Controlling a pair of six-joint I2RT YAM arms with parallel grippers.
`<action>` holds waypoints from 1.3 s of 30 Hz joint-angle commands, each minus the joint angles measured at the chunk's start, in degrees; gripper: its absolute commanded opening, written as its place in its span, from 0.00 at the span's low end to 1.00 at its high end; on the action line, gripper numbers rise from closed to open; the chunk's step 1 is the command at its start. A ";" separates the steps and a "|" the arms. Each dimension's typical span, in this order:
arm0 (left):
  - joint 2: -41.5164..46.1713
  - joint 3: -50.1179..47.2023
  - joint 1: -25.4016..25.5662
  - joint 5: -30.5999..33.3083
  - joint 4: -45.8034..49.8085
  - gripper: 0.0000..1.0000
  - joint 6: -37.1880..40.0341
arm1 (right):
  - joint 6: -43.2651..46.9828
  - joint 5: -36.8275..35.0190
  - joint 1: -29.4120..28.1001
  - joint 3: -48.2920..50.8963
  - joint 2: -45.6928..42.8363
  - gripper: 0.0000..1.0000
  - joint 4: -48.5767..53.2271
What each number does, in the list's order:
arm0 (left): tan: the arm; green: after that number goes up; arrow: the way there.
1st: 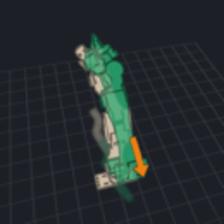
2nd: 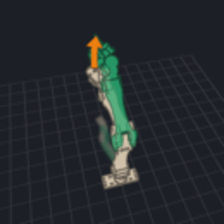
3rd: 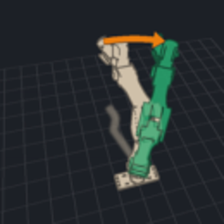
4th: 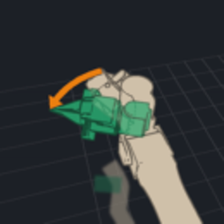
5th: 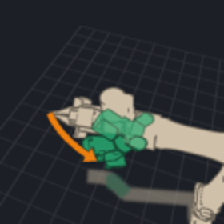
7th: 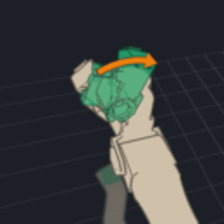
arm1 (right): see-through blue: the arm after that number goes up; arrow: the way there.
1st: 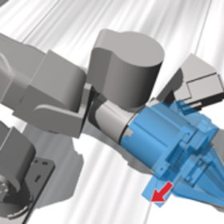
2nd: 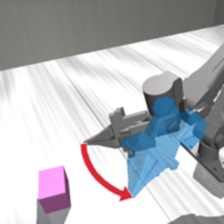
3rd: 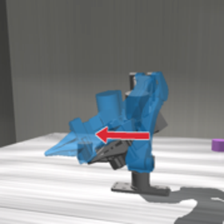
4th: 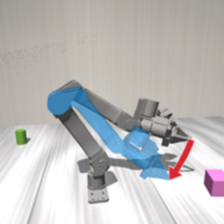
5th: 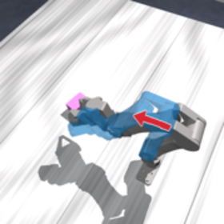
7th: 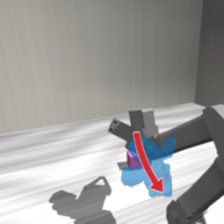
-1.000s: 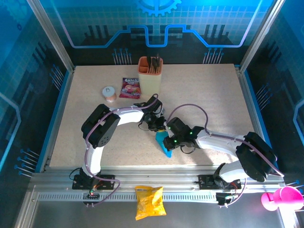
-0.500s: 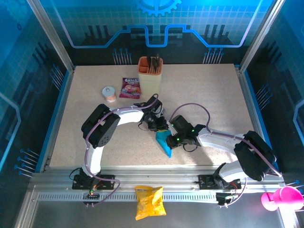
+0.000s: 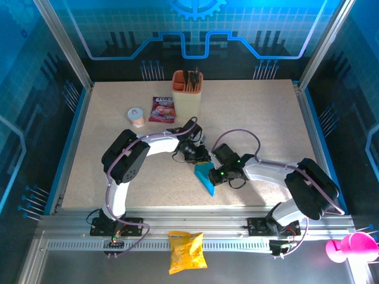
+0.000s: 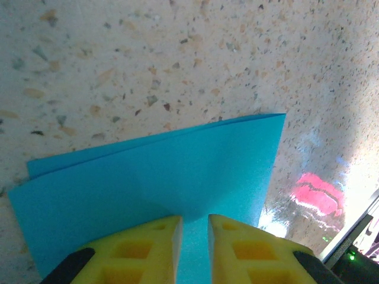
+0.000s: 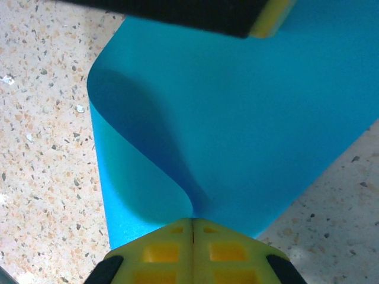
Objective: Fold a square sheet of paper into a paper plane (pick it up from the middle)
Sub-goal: Third fold the triangle at the center of the table.
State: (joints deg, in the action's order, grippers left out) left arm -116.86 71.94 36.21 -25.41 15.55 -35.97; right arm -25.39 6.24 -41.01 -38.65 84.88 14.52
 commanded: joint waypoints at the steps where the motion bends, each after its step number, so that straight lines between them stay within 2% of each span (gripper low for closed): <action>1: -2.59 -1.21 -0.35 1.70 1.43 0.22 0.90 | 0.95 0.65 0.93 -1.58 0.91 0.00 0.17; 25: -1.94 -1.63 -0.69 1.43 0.87 0.20 0.57 | 0.21 1.02 1.82 -0.18 3.00 0.00 -0.64; 34: 7.57 -3.81 -4.10 1.45 -1.07 0.24 -1.13 | -0.51 0.53 1.86 1.82 3.75 0.00 -1.24; 39: 15.11 -10.38 -4.21 1.04 -4.12 0.27 -2.97 | -0.75 0.53 1.82 2.35 3.90 0.00 -1.46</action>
State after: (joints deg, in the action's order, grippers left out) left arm -106.30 64.86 31.75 -24.18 13.34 -37.26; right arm -25.50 6.85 -39.81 -38.26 87.13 11.44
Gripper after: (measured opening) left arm 0.264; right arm 0.049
